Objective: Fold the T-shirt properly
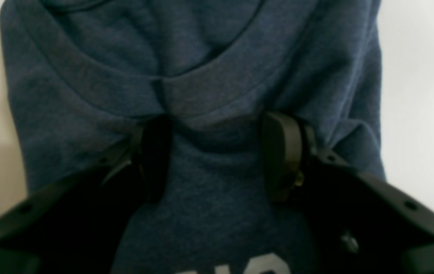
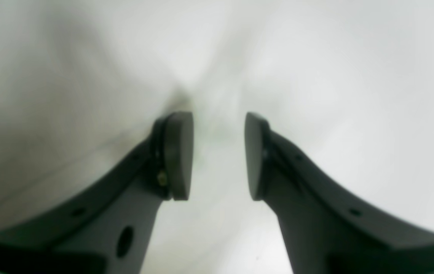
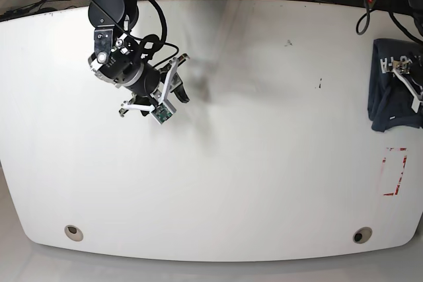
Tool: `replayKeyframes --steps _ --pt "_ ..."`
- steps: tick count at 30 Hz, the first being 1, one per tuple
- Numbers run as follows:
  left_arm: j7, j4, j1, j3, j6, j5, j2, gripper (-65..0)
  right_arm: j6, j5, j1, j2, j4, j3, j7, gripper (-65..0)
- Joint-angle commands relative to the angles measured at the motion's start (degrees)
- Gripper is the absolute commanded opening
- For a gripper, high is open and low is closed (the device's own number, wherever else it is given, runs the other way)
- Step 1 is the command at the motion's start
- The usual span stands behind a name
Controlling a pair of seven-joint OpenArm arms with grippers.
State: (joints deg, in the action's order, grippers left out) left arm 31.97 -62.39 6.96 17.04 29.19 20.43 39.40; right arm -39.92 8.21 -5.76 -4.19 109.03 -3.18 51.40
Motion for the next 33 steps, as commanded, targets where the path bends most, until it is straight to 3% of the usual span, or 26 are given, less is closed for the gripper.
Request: replayKeyframes --steps 1,8,13,18,21,24,29,33 --pt "1.2 0.4 0.2 0.5 0.8 -2.3 3.4 -29.7 -0.1 1.1 0.1 0.1 1.7 0.1 -1.2 -44.1" --pt "0.0 -1.7 0.1 1.0 3.4 -1.8 7.4 -29.9 -0.1 1.1 -0.8 0.1 1.7 0.1 -1.4 -44.1" --pt "4.0 -15.2 0.6 7.0 4.2 -2.0 6.7 -29.9 -0.1 1.0 -0.5 0.0 1.7 0.1 -1.6 -44.1" --pt "5.5 -27.0 0.2 7.4 3.7 -2.5 1.2 -29.9 -0.1 1.0 -0.4 -2.1 1.2 -3.0 -7.9 -44.1" --pt "1.0 -30.5 0.2 5.8 0.7 -6.1 -3.5 -29.7 -0.1 -0.2 -0.3 -2.3 -0.8 -5.0 -14.5 -43.8" --pt "-7.0 -31.1 -0.9 0.3 -3.6 -12.4 -10.3 -29.7 -0.1 -7.2 0.4 -2.3 -4.4 -5.8 -24.6 -43.8" --pt "-15.2 -31.0 -1.4 -6.2 -7.8 -18.0 -19.4 -29.9 -0.1 -16.0 0.9 -1.9 -10.4 -9.7 -37.9 -43.6" --pt "-22.6 -30.8 1.2 -8.3 -13.4 -20.9 -26.3 -29.9 0.4 -17.2 0.9 -1.9 -15.0 -13.4 -46.8 -43.8"
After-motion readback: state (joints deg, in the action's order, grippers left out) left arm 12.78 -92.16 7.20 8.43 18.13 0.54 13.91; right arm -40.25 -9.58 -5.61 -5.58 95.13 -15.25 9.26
